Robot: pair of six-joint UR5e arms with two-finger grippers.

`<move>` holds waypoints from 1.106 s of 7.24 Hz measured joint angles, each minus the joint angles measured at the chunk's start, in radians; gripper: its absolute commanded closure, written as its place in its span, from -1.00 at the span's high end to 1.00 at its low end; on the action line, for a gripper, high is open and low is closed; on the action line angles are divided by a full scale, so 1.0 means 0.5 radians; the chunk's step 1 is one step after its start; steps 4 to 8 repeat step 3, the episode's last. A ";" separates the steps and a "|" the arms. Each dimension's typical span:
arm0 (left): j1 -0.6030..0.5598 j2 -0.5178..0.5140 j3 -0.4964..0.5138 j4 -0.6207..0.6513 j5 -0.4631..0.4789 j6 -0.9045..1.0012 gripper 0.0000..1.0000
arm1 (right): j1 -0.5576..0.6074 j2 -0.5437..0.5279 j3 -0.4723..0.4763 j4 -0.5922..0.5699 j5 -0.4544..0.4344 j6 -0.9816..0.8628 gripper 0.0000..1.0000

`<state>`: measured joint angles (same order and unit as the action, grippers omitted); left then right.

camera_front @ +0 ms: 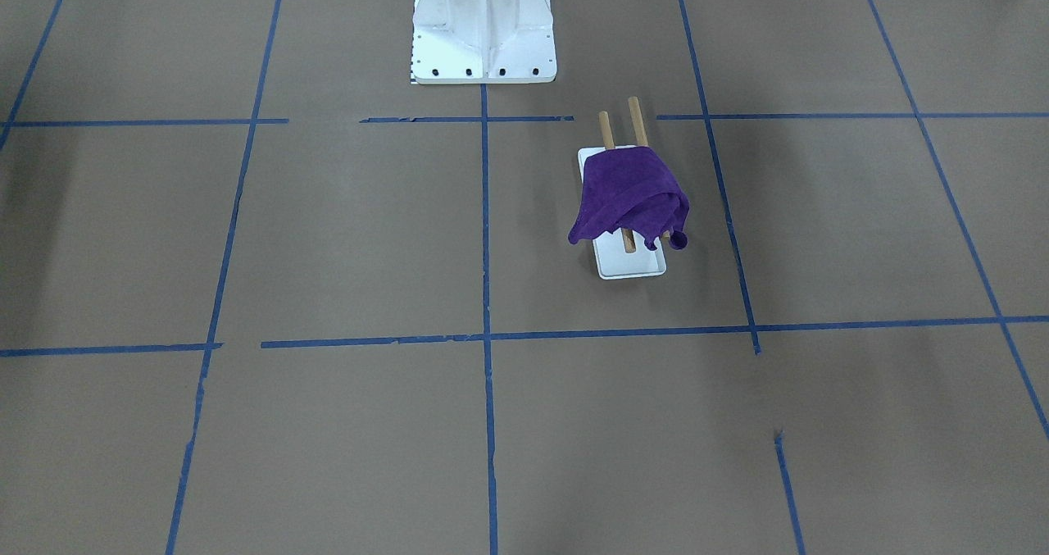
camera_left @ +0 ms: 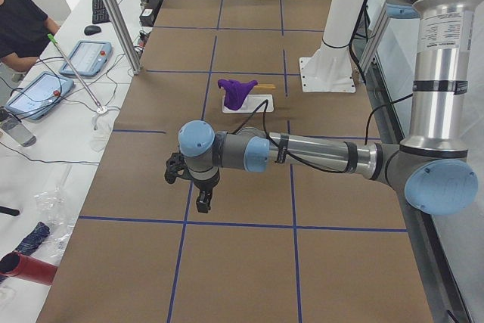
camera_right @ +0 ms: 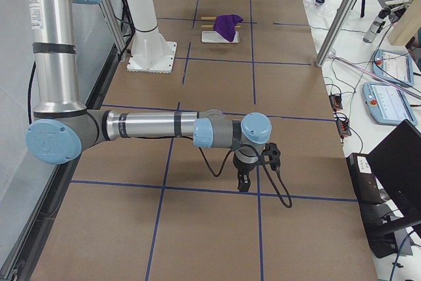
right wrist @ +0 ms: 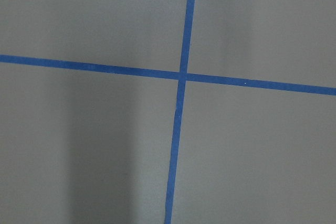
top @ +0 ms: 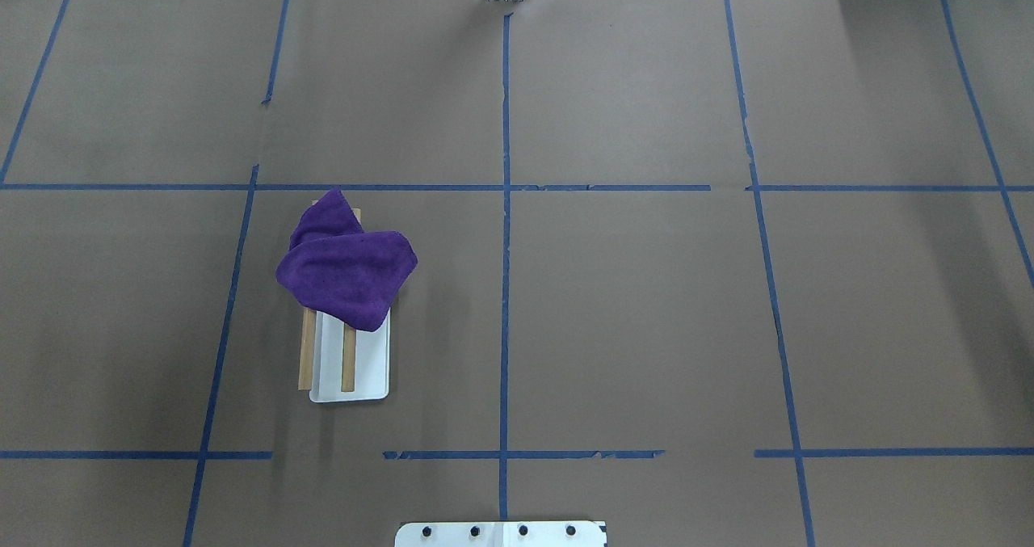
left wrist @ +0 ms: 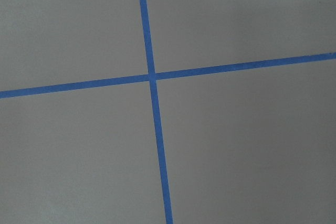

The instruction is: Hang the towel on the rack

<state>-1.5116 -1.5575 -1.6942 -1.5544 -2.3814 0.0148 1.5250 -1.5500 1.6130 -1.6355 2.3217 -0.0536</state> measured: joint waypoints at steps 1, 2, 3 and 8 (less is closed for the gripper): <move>0.001 -0.004 -0.001 -0.001 -0.006 0.001 1.00 | -0.004 -0.002 0.008 0.000 0.001 0.007 1.00; 0.001 -0.010 0.001 -0.003 -0.008 0.006 1.00 | -0.010 -0.005 0.013 0.000 0.001 0.010 1.00; 0.001 -0.010 -0.002 -0.003 -0.006 0.008 1.00 | -0.013 -0.009 0.020 0.001 0.003 0.011 1.00; 0.001 -0.010 -0.002 -0.003 -0.006 0.008 1.00 | -0.013 -0.009 0.020 0.001 0.003 0.011 1.00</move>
